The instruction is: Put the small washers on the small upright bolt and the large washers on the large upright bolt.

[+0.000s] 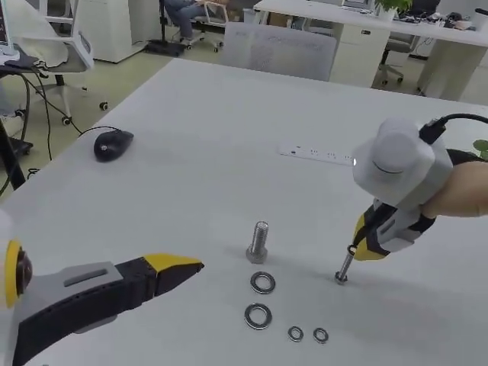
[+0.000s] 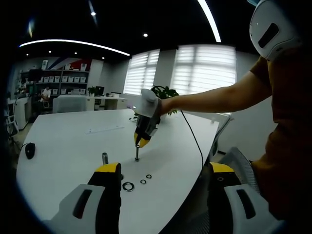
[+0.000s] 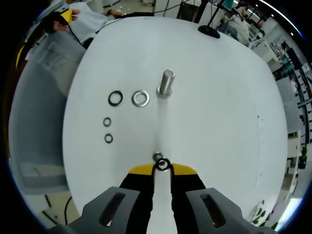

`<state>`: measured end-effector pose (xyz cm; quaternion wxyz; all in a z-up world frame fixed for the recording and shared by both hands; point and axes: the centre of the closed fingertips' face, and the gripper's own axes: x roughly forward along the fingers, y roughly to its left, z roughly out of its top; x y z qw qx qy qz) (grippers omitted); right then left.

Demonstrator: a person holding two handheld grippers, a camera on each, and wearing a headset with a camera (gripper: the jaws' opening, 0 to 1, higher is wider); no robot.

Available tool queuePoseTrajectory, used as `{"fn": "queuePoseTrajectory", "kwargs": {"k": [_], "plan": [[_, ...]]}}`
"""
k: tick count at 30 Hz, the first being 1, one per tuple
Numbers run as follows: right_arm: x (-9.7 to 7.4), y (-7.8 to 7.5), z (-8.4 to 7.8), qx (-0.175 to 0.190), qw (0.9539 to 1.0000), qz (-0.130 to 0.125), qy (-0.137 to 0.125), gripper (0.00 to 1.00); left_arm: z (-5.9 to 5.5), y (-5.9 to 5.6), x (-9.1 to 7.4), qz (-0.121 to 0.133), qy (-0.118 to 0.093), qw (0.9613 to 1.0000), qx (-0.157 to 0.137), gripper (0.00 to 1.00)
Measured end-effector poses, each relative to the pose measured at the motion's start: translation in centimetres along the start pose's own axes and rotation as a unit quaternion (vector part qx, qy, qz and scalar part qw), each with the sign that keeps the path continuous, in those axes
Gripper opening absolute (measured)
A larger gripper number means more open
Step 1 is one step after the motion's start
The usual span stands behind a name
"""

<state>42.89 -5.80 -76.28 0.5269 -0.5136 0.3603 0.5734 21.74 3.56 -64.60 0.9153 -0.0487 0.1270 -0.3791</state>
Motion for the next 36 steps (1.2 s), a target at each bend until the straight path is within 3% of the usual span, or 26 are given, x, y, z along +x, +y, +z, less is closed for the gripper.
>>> {"fn": "queuePoseTrajectory", "kwargs": {"k": [30,36], "plan": [[4.8,0.6,-1.2,0.006,0.9998,0.021,-0.001,0.13,-0.5,0.4,0.3,0.005,0.011,0.9999,-0.011,0.71],[4.9,0.5,-1.1,0.007,0.9997,0.02,-0.012,0.13,-0.7,0.5,0.3,0.005,0.017,0.9998,-0.012,0.71]]}}
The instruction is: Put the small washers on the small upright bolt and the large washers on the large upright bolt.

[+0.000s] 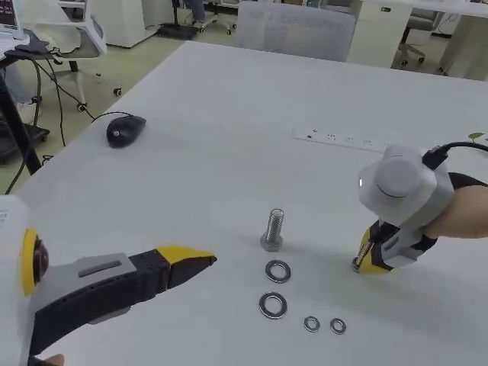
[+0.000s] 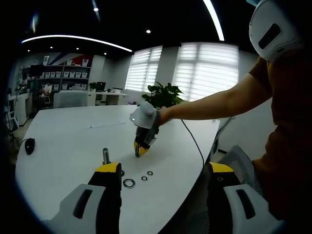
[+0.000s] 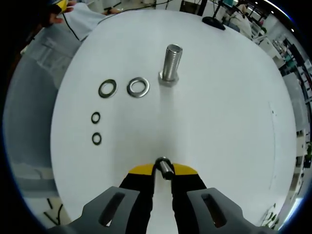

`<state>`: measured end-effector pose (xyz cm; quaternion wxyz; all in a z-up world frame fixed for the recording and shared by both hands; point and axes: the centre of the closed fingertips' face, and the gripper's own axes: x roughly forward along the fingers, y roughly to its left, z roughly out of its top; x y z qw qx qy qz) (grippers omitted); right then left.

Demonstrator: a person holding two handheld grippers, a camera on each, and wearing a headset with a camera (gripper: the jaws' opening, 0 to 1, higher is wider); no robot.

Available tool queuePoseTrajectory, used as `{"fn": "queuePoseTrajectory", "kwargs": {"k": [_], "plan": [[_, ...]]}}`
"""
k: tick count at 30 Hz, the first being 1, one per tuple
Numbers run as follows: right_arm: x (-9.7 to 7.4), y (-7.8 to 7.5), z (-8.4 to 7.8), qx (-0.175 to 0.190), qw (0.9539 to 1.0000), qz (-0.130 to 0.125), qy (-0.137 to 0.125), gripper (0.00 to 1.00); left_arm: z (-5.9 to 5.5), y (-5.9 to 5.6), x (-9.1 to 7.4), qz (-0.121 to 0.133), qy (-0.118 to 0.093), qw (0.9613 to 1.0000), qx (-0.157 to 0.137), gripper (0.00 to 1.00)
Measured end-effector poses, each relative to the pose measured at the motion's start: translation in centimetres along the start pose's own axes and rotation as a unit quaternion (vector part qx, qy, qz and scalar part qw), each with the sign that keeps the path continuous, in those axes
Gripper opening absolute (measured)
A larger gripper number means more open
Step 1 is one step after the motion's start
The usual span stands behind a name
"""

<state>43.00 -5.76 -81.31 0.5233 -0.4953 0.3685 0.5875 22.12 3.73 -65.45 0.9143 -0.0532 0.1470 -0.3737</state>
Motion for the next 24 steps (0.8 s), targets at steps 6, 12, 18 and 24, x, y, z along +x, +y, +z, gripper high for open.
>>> {"fn": "queuePoseTrajectory", "kwargs": {"k": [6,12,18,24], "plan": [[-0.7,-0.2,-0.2,0.005,1.0,-0.007,-0.005,0.17,0.1,0.0,0.1,0.0,-0.002,1.0,0.001,0.71],[-1.7,0.2,-0.4,0.009,0.9999,-0.012,-0.006,0.17,0.5,0.0,0.0,-0.001,-0.003,1.0,0.008,0.71],[-2.7,1.5,-0.4,0.009,0.9998,-0.013,-0.009,0.17,0.7,-0.2,-0.3,0.0,-0.006,0.9999,0.014,0.71],[-3.2,3.6,0.6,0.004,0.9997,-0.002,-0.025,0.17,1.0,-0.6,-0.8,0.001,-0.012,0.9997,0.021,0.71]]}}
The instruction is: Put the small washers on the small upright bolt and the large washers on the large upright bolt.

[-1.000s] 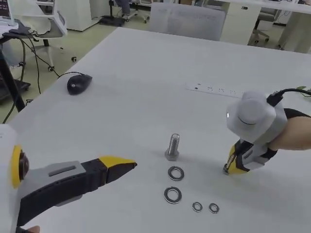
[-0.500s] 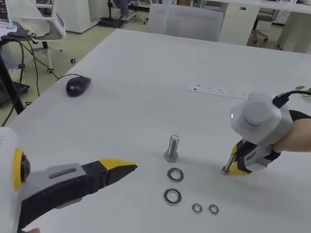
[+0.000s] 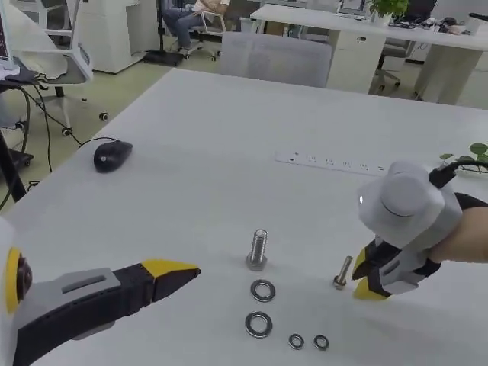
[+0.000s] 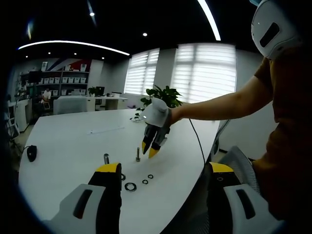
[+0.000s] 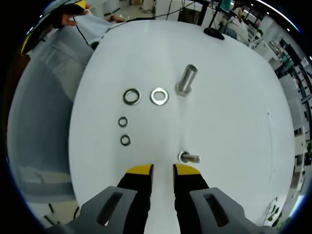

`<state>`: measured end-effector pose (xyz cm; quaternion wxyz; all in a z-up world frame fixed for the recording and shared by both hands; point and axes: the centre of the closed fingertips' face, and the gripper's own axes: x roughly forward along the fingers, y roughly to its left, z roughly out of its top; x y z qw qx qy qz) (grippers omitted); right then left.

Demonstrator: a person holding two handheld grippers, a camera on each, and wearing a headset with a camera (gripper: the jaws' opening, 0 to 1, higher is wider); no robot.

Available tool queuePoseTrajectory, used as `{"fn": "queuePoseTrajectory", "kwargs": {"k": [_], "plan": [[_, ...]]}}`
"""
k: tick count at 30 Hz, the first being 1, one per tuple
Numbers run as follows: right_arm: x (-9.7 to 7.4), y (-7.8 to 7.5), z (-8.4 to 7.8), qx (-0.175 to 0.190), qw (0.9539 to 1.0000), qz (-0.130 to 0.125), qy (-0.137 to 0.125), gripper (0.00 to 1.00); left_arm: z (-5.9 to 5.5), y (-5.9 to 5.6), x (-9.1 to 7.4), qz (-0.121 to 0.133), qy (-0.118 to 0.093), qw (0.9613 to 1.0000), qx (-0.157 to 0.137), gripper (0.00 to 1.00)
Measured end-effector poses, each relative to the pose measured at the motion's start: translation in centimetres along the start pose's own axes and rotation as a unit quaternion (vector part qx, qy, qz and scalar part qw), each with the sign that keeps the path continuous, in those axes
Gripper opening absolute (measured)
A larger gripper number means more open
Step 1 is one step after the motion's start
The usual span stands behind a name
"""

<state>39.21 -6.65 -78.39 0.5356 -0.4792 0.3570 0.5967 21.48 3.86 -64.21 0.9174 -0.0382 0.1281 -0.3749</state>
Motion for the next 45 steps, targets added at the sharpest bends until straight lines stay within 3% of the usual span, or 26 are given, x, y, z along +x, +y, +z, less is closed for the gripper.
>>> {"fn": "queuePoseTrajectory", "kwargs": {"k": [8,14,35,45], "plan": [[1.0,3.6,0.9,-0.019,0.9994,0.028,-0.003,0.18,0.3,-0.1,-0.8,0.011,-0.003,0.9999,0.012,0.71],[1.7,5.1,1.6,-0.025,0.9989,0.039,-0.007,0.18,0.5,0.0,-1.7,0.024,-0.007,0.9995,0.019,0.71],[4.7,5.9,2.2,-0.031,0.998,0.054,0.01,0.23,0.7,0.0,-2.6,0.042,-0.016,0.9988,0.02,0.71],[4.4,5.9,2.3,-0.038,0.9981,0.049,0.004,0.21,0.6,0.0,-2.3,0.038,-0.015,0.999,0.019,0.71]]}}
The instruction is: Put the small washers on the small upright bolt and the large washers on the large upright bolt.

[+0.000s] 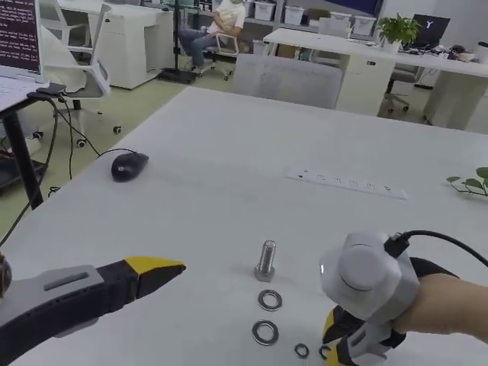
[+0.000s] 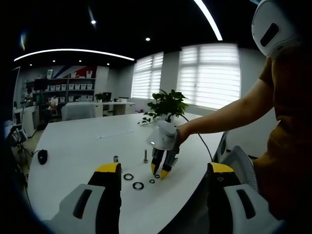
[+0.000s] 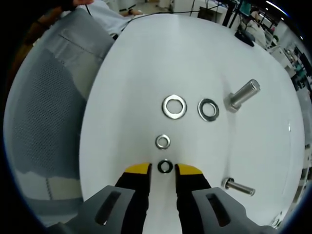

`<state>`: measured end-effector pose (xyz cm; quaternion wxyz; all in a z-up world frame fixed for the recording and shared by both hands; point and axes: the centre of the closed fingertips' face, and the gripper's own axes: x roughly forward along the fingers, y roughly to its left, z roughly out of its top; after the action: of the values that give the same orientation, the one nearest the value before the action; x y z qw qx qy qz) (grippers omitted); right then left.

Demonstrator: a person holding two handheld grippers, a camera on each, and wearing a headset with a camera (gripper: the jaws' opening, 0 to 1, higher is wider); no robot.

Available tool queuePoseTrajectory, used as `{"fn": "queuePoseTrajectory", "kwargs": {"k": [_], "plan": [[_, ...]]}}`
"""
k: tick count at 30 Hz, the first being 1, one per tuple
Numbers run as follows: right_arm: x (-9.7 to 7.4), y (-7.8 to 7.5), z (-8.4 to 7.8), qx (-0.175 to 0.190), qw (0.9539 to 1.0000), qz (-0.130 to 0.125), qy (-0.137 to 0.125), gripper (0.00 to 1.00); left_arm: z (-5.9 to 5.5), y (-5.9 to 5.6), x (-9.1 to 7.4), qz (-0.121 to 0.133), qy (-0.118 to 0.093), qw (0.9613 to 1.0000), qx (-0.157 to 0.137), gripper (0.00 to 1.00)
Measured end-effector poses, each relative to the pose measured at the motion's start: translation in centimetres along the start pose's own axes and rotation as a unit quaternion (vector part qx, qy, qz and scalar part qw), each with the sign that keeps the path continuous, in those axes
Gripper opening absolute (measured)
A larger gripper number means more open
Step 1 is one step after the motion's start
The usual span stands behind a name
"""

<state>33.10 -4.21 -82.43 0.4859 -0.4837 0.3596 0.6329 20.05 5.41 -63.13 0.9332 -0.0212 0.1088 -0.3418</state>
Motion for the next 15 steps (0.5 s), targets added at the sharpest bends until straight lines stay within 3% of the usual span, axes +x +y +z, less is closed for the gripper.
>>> {"fn": "queuePoseTrajectory", "kwargs": {"k": [15], "plan": [[-0.02,-0.13,-0.21,0.001,1.0,-0.008,0.001,0.12,0.05,-0.35,0.19,-0.006,0.001,1.0,0.002,0.71]]}}
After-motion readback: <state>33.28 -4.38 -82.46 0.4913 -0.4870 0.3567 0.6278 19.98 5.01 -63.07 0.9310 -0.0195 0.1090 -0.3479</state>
